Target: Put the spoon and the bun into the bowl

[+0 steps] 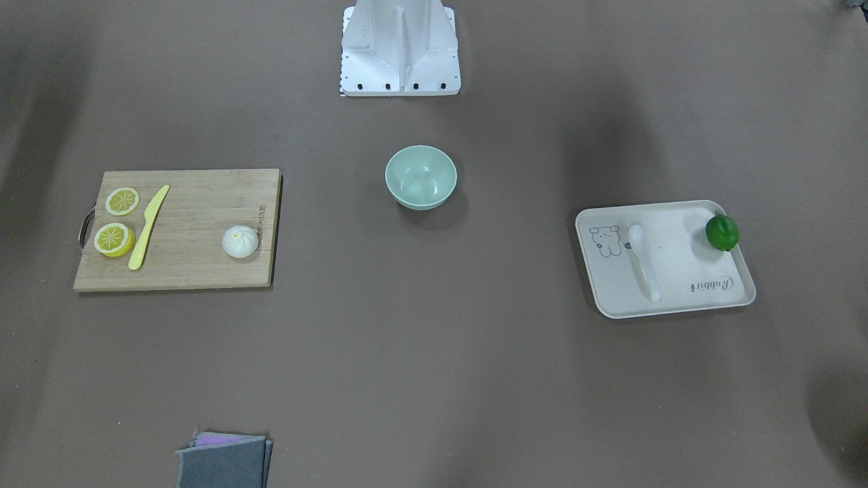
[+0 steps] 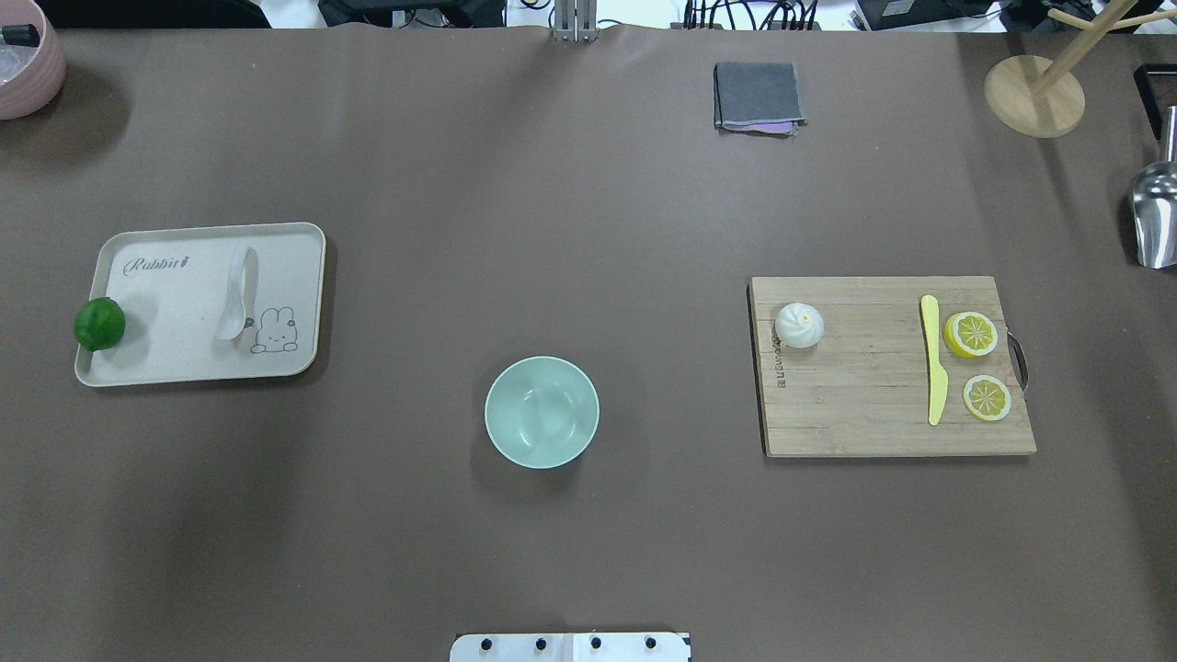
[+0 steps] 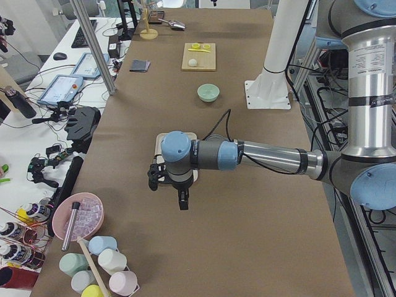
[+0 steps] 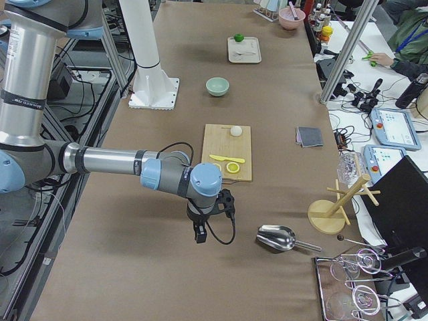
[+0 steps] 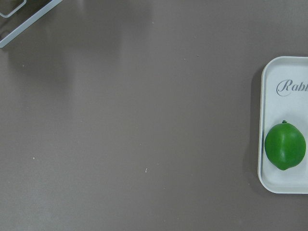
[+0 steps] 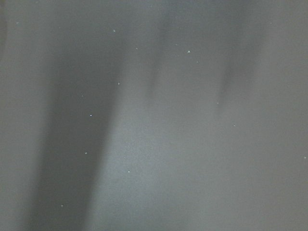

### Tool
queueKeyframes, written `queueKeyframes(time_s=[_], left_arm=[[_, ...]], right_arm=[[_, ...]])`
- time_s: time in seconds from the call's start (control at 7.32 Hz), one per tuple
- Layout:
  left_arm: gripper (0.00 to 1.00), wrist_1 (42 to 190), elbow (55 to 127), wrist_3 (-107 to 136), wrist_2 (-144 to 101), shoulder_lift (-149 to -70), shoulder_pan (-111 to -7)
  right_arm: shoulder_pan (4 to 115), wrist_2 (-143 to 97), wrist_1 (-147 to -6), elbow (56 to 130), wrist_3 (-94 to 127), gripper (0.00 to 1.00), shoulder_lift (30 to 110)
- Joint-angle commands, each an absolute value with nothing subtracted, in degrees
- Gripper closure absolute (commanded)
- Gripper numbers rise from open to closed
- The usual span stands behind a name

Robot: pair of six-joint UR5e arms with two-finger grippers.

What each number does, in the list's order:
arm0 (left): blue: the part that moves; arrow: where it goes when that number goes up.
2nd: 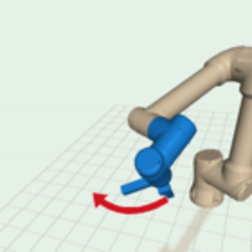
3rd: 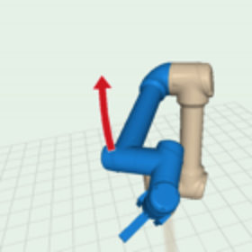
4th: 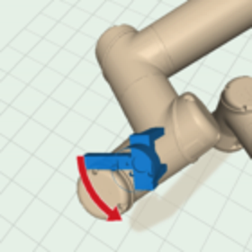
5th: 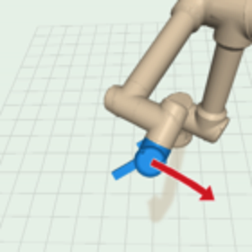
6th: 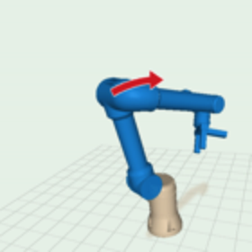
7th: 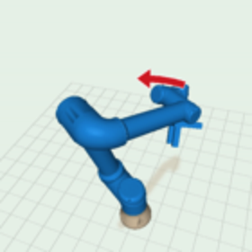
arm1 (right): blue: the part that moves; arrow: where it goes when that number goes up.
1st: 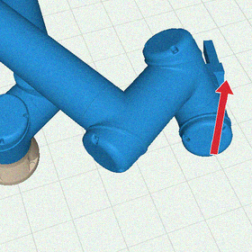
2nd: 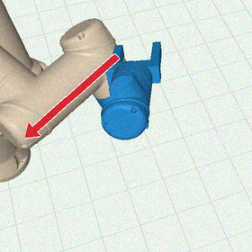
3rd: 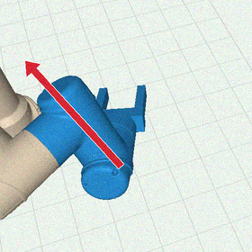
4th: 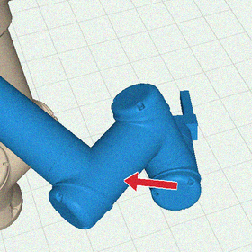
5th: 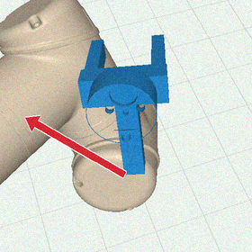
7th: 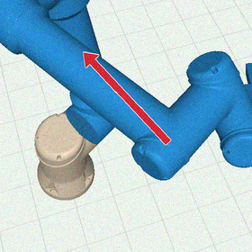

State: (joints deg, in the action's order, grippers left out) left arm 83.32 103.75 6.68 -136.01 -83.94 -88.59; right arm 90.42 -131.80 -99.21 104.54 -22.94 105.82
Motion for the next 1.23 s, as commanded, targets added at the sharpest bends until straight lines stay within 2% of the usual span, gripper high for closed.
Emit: queueKeyframes(time_s=[0.0,0.55,0.82,1.09], left_arm=[[0.01,83.32,103.97,6.68,-135.97,-84.02,-88.59],[0.01,83.58,108.0,6.68,-136.05,-84.9,-88.51],[0.01,84.81,107.93,6.85,-136.05,-86.57,-88.51],[0.01,94.07,107.15,7.21,-135.71,-86.83,-88.51]], right_arm=[[90.44,-132.19,-99.14,104.59,-23.03,0.0,105.82],[90.44,-134.63,-99.05,104.85,-22.94,0.0,105.73],[90.44,-139.46,-94.78,105.82,-22.24,0.0,104.77],[90.44,-139.66,-91.76,110.27,-20.23,0.0,104.77]])
